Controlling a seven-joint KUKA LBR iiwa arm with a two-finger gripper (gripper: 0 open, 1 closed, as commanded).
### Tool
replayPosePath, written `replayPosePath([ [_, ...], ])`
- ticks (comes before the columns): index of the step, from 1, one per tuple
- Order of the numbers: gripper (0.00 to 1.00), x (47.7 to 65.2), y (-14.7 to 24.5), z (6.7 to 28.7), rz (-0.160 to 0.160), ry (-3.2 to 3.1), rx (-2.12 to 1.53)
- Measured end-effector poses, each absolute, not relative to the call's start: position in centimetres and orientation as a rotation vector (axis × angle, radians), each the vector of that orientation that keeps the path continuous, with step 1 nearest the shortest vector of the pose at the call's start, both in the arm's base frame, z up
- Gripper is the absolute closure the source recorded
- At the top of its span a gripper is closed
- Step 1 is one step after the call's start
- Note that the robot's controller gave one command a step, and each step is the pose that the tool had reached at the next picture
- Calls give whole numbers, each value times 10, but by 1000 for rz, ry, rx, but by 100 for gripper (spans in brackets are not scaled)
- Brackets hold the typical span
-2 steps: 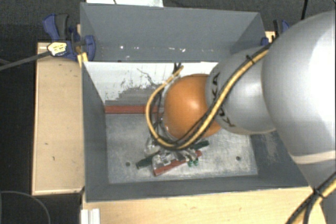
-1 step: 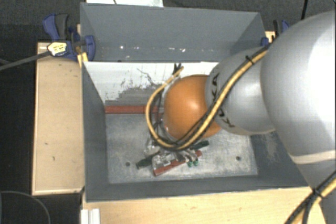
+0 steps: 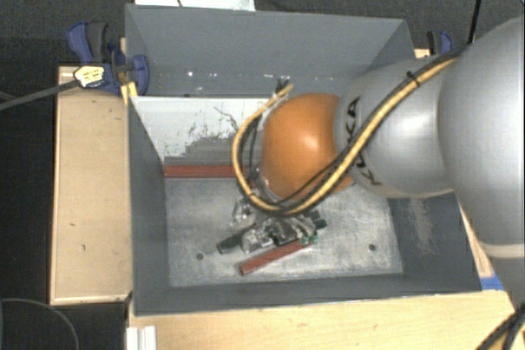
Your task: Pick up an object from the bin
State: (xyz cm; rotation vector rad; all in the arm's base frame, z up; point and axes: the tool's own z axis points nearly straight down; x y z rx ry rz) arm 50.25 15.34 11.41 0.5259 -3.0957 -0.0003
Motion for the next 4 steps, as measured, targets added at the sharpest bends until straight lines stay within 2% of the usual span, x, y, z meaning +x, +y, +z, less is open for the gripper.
replayPosePath([
  [1, 100, 498, 152, 177, 0, -3098, 507],
  [2, 100, 510, 152, 193, -2, -3106, 485],
  [3, 100, 510, 152, 193, -2, -3106, 484],
  [4, 100, 516, 80, 247, -1, -3144, 104],
])
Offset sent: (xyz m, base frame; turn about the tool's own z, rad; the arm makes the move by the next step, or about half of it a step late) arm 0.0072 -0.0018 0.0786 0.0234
